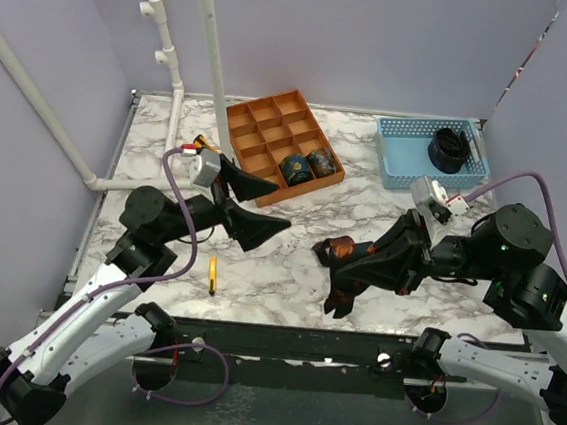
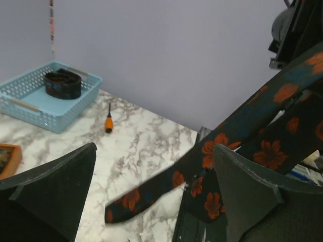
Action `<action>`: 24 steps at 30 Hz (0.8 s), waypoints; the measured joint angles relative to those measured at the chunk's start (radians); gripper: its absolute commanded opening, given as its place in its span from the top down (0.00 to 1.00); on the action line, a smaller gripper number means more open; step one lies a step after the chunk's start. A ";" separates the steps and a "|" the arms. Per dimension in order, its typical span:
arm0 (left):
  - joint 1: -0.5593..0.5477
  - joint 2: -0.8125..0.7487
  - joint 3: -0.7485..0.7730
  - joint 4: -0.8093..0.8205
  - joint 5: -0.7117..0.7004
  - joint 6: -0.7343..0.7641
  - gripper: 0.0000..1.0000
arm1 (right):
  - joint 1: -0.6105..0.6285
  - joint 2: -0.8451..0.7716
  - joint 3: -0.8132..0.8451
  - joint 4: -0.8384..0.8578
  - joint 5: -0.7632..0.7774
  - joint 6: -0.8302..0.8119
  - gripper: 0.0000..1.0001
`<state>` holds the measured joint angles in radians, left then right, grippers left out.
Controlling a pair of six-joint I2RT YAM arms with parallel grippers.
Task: Roll the ties
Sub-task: Flatten out the tie at the center of the board.
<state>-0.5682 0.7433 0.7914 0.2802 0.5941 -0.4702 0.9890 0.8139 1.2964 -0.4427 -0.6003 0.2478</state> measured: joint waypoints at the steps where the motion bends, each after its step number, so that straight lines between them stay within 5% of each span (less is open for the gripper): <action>1: -0.023 0.003 -0.019 0.010 0.001 0.001 0.01 | 0.000 0.006 0.001 0.014 -0.014 0.008 1.00; 24: -0.210 -0.063 -0.138 0.115 0.010 0.055 0.01 | 0.000 0.182 0.077 0.064 -0.107 0.023 1.00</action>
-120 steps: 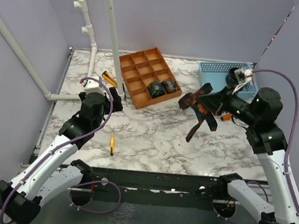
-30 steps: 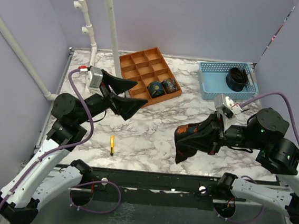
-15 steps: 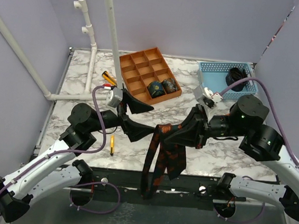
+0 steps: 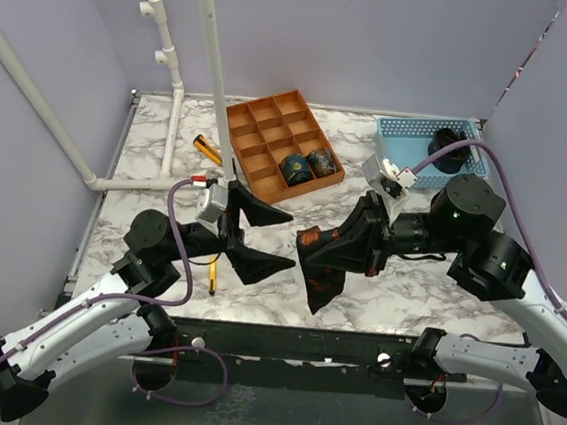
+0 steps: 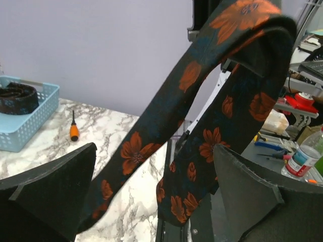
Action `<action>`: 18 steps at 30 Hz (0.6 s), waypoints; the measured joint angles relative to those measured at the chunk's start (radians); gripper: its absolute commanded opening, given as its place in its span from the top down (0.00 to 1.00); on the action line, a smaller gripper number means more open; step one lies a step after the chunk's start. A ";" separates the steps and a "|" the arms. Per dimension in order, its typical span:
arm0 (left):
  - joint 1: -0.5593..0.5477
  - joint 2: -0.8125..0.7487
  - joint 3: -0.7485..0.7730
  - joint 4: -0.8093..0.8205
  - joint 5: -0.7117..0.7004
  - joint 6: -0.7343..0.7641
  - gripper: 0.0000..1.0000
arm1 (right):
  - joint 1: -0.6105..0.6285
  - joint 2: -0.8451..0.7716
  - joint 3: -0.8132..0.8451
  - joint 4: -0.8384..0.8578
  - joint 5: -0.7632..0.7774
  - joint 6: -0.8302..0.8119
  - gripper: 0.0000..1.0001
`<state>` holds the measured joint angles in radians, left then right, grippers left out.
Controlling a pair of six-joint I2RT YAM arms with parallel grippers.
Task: Roll the ties
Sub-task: Flatten out the tie at the center of the board.
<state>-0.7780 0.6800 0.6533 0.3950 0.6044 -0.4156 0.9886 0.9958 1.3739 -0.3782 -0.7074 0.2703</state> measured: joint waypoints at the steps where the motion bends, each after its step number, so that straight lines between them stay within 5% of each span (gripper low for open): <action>1: -0.006 0.009 0.000 0.002 0.000 0.003 0.01 | 0.000 0.004 0.000 0.003 0.000 0.001 1.00; 13: -0.212 0.118 -0.054 0.007 -0.218 0.117 0.03 | 0.000 0.051 0.060 0.060 -0.007 0.018 1.00; 15: -0.259 0.145 -0.054 0.008 -0.280 0.146 0.16 | 0.000 0.052 0.060 0.066 -0.008 0.018 1.00; 18: -0.293 0.167 -0.056 0.008 -0.365 0.172 0.60 | -0.002 0.051 0.060 0.070 -0.008 0.019 1.00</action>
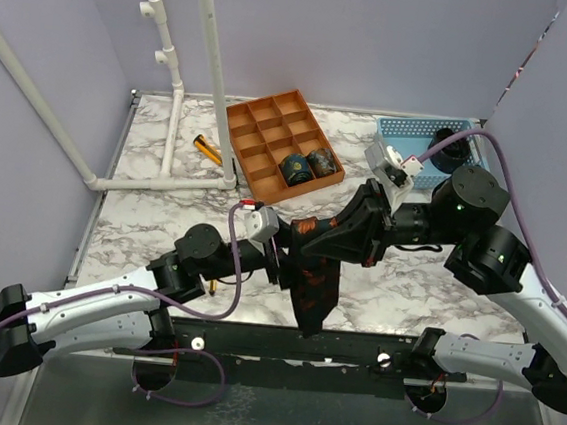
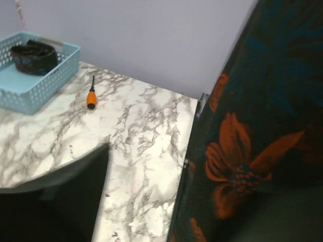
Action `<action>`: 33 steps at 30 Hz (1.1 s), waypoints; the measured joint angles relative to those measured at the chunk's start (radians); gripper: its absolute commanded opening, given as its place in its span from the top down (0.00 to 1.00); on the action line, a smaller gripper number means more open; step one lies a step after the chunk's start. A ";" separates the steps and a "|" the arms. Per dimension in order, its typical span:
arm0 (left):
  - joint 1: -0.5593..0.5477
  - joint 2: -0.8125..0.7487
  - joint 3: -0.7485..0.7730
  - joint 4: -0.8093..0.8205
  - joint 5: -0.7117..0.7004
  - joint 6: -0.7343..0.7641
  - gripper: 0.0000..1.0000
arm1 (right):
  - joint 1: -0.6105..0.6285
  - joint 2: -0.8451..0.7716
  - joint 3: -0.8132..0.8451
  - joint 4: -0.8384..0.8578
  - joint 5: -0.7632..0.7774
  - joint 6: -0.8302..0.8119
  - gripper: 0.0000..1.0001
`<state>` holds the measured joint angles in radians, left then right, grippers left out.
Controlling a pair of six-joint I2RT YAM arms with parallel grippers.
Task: Roll the ties
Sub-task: Flatten out the tie at the center of the board.
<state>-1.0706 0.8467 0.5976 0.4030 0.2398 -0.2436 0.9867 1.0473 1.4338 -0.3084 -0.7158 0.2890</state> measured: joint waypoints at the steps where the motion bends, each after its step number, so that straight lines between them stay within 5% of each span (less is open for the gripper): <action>1: -0.003 0.001 -0.002 0.000 -0.026 0.012 0.72 | 0.000 -0.001 0.000 0.000 0.000 0.000 1.00; 5: -0.003 -0.010 -0.013 0.002 -0.168 0.053 1.00 | 0.000 -0.027 -0.014 -0.020 0.040 -0.017 1.00; 13: -0.003 -0.127 0.070 -0.184 -0.606 0.283 1.00 | 0.000 -0.090 -0.141 -0.153 0.306 -0.045 0.98; 23: -0.014 -0.048 0.170 -0.279 -1.068 0.513 1.00 | -0.060 -0.040 -0.463 -0.212 0.666 0.192 0.89; 25: -0.028 -0.003 0.155 -0.302 -1.121 0.531 1.00 | -0.077 -0.040 -0.503 -0.217 0.717 0.249 0.81; 30: -0.060 0.070 0.114 -0.335 -1.238 0.494 1.00 | -0.127 -0.035 -0.606 -0.228 0.799 0.361 0.37; 33: -0.081 0.122 0.093 -0.329 -1.299 0.405 1.00 | -0.136 -0.013 -0.639 -0.259 0.840 0.404 0.29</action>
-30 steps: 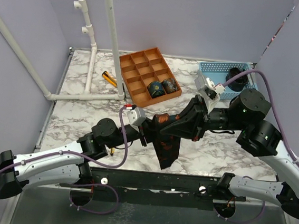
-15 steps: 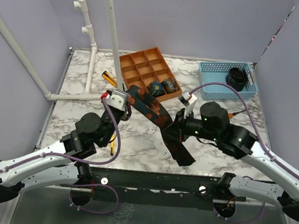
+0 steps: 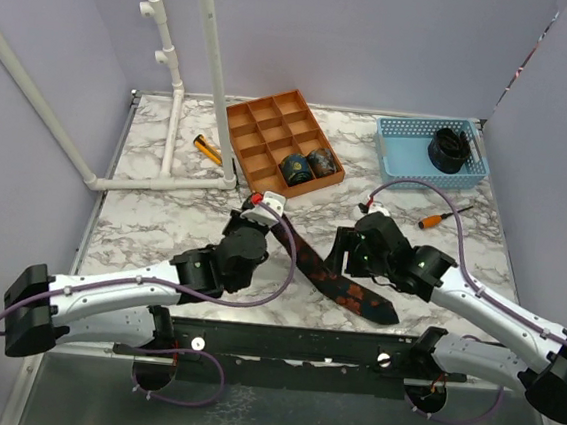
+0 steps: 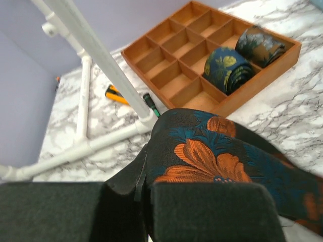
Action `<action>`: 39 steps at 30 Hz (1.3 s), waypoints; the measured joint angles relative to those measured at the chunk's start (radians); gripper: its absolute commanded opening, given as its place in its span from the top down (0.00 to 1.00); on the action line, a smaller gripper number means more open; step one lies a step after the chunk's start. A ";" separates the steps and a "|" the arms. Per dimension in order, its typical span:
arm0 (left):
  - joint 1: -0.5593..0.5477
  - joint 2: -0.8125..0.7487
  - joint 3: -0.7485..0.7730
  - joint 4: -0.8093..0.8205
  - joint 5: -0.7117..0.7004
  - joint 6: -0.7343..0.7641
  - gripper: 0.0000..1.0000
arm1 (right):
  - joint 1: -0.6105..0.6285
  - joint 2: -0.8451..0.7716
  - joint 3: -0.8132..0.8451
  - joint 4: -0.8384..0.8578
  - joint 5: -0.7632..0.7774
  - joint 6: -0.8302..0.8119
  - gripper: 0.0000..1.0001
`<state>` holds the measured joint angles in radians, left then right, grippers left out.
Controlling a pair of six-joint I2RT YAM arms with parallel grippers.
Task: Roll the ties
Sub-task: Flatten out the tie at the center of the board.
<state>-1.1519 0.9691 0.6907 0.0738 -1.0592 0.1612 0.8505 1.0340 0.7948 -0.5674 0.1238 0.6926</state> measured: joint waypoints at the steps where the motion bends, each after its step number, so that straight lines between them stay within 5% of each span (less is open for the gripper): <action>1: -0.010 0.032 -0.011 0.005 -0.023 -0.045 1.00 | 0.000 0.007 -0.005 -0.009 0.010 0.011 0.29; 8: -0.027 0.179 -0.090 -0.010 -0.134 -0.238 1.00 | 0.000 -0.020 -0.050 -0.013 0.046 0.095 0.30; 16: -0.027 0.184 -0.136 -0.043 -0.195 -0.377 0.99 | 0.000 0.048 -0.255 0.032 0.019 0.209 0.31; 26: -0.027 0.167 -0.138 -0.090 -0.209 -0.432 0.99 | 0.031 0.154 -0.232 0.128 0.014 0.231 0.37; 36: -0.027 0.142 -0.144 -0.123 -0.210 -0.446 0.98 | 0.056 0.264 -0.202 0.185 0.008 0.235 0.81; 39: -0.027 0.142 -0.144 -0.124 -0.210 -0.446 0.90 | 0.056 0.270 -0.202 0.188 0.010 0.243 0.99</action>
<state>-1.1786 1.1107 0.5465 -0.0505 -1.2694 -0.2852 0.9062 1.3045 0.5926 -0.3790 0.1337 0.9360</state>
